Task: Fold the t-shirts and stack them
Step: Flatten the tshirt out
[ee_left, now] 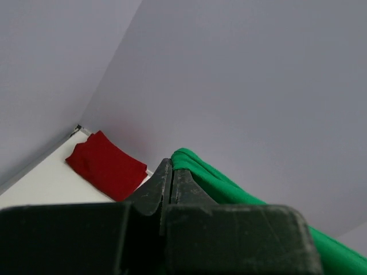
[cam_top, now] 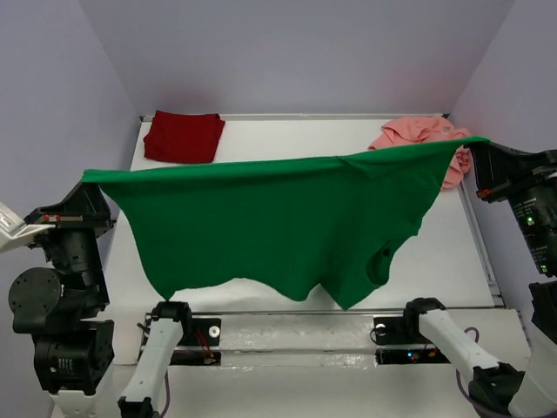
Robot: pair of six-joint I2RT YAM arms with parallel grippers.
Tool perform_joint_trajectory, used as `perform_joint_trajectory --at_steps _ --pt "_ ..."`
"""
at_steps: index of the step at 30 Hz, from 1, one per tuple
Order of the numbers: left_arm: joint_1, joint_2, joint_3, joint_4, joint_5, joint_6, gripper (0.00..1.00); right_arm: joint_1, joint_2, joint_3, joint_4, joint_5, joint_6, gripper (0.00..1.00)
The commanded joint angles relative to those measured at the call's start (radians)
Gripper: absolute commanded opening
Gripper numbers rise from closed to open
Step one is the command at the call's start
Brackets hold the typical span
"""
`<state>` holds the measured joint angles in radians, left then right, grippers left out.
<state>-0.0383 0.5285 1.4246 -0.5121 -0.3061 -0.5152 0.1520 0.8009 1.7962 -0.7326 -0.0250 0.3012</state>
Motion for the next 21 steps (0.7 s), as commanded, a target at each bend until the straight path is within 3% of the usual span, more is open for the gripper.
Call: perform_joint_trajectory --at_steps 1,5,11,16,21 --pt "0.003 0.089 0.06 0.049 -0.126 0.056 0.0 -0.003 0.024 0.019 0.067 0.152 -0.074 0.0" --pt "0.003 0.119 0.03 0.044 -0.111 0.055 0.0 -0.003 0.03 -0.086 0.102 0.146 -0.042 0.0" --pt "0.003 0.188 -0.146 0.105 -0.102 0.043 0.0 -0.003 0.078 -0.303 0.246 0.137 -0.011 0.0" --pt "0.003 0.316 -0.297 0.262 -0.111 0.009 0.0 -0.003 0.217 -0.478 0.447 0.12 0.036 0.0" --pt "0.003 0.507 -0.354 0.366 -0.096 0.003 0.0 -0.003 0.432 -0.508 0.568 0.123 0.033 0.0"
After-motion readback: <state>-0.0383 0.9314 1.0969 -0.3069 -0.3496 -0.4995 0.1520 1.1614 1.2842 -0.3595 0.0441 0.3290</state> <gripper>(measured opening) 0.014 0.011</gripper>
